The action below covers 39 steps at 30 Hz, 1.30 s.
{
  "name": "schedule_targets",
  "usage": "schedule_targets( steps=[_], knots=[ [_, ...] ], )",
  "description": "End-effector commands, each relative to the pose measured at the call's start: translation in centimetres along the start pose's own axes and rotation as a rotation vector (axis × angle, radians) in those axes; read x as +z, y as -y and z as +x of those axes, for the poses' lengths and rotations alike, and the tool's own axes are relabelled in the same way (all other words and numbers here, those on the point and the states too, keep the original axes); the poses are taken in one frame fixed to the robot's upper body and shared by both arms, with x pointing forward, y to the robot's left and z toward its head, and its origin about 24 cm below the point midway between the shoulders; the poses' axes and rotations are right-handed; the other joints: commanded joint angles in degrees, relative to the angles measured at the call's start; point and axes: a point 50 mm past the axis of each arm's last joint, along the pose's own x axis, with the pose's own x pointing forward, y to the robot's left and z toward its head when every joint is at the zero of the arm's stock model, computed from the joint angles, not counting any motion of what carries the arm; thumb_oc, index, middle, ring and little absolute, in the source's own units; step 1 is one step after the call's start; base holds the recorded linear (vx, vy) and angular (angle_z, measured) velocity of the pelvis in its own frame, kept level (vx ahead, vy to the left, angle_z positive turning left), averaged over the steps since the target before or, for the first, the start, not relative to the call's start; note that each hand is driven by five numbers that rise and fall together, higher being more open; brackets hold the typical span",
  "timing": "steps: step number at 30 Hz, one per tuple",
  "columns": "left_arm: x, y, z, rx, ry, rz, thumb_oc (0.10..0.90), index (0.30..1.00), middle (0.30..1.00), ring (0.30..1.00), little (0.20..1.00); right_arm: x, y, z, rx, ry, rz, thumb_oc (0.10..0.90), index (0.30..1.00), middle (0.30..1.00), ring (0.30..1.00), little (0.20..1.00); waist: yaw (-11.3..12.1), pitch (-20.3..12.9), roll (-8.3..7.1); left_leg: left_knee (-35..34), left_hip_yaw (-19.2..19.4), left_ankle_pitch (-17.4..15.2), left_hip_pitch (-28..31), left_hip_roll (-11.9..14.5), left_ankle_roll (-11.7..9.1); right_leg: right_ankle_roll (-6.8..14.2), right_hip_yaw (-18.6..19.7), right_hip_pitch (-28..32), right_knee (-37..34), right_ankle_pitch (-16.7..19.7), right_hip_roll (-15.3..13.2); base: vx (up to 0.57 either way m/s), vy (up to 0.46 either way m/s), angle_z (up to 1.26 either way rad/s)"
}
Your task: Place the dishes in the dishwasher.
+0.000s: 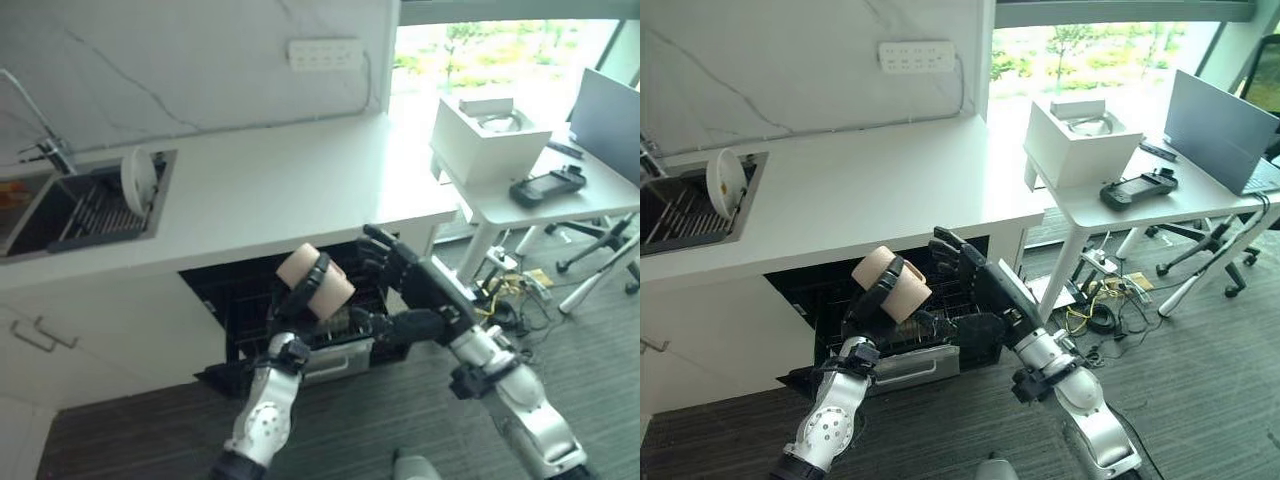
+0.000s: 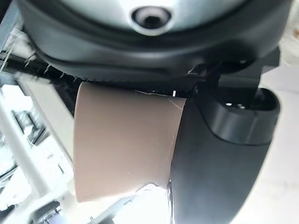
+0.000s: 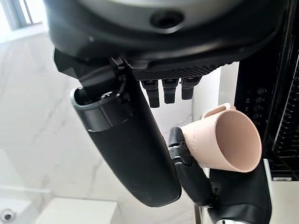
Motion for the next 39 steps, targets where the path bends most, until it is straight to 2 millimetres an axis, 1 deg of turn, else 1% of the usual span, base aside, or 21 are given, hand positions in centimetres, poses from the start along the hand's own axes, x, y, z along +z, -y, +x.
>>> schedule_targets(
  steps=[1,3,6,8,13,17,19,23,26,32,37,39],
  knots=[
    [3.5,5.2,2.0,-0.25,0.216,0.033,0.4,0.3,0.3,0.3,0.3,3.6,0.2,2.2,-0.037,0.206,-0.061,0.8,0.9,0.9,0.9,0.9,0.43,-1.73,-1.03,3.4,-3.72,-7.97,1.82,-2.52,2.23,1.11,-6.32,0.58,3.29,-4.34,1.15,0.0,-0.014,0.19],
    [3.3,5.4,2.2,-0.253,0.22,0.061,0.4,0.3,0.3,0.3,0.3,3.0,-0.2,3.2,-0.044,0.168,-0.055,0.8,0.9,0.9,0.9,0.9,1.12,-1.71,-1.06,3.4,-4.34,-8.05,1.8,-2.67,2.18,0.97,-6.55,0.83,3.29,-4.53,1.08,0.0,-0.013,0.13],
    [3.2,5.4,2.2,-0.265,0.231,0.101,0.4,0.3,0.3,0.3,0.3,2.1,-0.5,4.2,-0.06,0.116,-0.044,0.8,0.9,0.9,0.9,0.9,1.96,-1.66,-1.09,3.4,-4.96,-8.1,1.75,-2.77,2.1,0.86,-6.94,1.11,3.29,-4.79,0.92,0.0,-0.006,0.07],
    [3.0,5.6,2.3,-0.278,0.229,0.097,0.4,0.3,0.3,0.3,0.3,1.7,-0.6,4.8,-0.083,0.101,-0.065,0.8,0.9,0.9,0.9,0.9,2.51,-1.62,-1.14,3.4,-5.43,-8.08,1.67,-2.86,2.03,0.83,-7.18,1.28,3.29,-4.89,0.85,0.0,-0.006,0.1],
    [2.6,5.9,2.5,-0.297,0.227,0.104,0.4,0.3,0.3,0.3,0.3,0.9,-0.7,5.9,-0.113,0.056,-0.131,0.8,0.9,0.9,0.9,0.9,3.32,-1.6,-1.3,3.4,-5.98,-8.04,1.62,-2.91,1.92,0.81,-7.63,1.49,3.29,-4.95,0.69,0.0,-0.003,0.09],
    [2.4,6.2,2.6,-0.306,0.237,0.145,0.4,0.3,0.3,0.3,0.3,0.1,-0.8,6.6,-0.12,0.015,-0.134,0.8,0.9,0.9,0.9,0.9,3.93,-1.44,-1.43,3.4,-6.29,-8.06,1.66,-2.9,1.98,0.73,-8.01,1.68,3.29,-4.97,0.57,-0.01,0.001,0.05],
    [2.2,6.2,2.7,-0.296,0.221,0.133,0.4,0.3,0.3,0.3,0.3,-0.1,-0.8,6.9,-0.127,0.007,-0.152,0.8,0.9,0.9,0.9,0.9,4.15,-1.37,-1.49,3.4,-6.38,-8.04,1.63,-2.87,1.98,0.73,-8.07,1.72,3.29,-4.99,0.53,-0.02,-0.005,0.14],
    [1.8,6.0,3.0,-0.28,0.214,0.159,0.4,0.3,0.3,0.3,0.3,0.1,-1.2,7.8,-0.1,0.015,-0.114,0.8,0.9,0.9,0.9,0.9,4.56,-1.34,-1.59,3.4,-6.53,-8.03,1.64,-2.81,1.91,0.7,-8.32,1.77,3.29,-4.96,0.44,-0.01,-0.003,0.03],
    [1.3,5.8,3.1,-0.27,0.195,0.172,0.4,0.3,0.3,0.3,0.3,0.8,-1.6,8.5,-0.074,0.039,-0.108,0.8,0.9,0.9,0.9,0.9,4.91,-1.18,-1.71,3.4,-6.8,-8.09,1.63,-2.88,1.96,0.64,-8.36,1.84,3.29,-5.01,0.46,0.0,0.0,0.0],
    [0.7,5.9,3.2,-0.28,0.198,0.248,0.4,0.3,0.3,0.3,0.3,0.8,-2.0,9.5,-0.042,0.019,-0.05,0.8,0.9,0.9,0.9,0.9,5.41,-1.09,-1.94,3.4,-6.8,-8.14,1.75,-2.79,2.02,0.58,-8.62,2.04,3.29,-5.08,0.38,0.0,0.0,0.0],
    [0.5,6.3,3.2,-0.304,0.242,0.391,0.4,0.3,0.3,0.3,0.3,0.8,-2.6,10.0,-0.011,0.016,0.002,0.8,0.9,0.9,0.9,0.9,5.74,-0.96,-2.09,3.4,-6.97,-8.2,1.69,-2.8,2.05,0.54,-8.83,2.09,3.29,-5.13,0.28,0.01,-0.007,0.01],
    [0.6,6.3,3.0,-0.353,0.281,0.483,0.4,0.3,0.3,0.3,0.3,0.5,-3.1,10.2,0.024,-0.009,0.087,0.8,0.9,0.9,0.9,0.9,5.97,-0.96,-2.17,3.4,-7.2,-8.18,1.6,-2.86,2.03,0.61,-8.93,2.06,3.29,-5.08,0.17,0.04,-0.032,0.04]
  ],
)
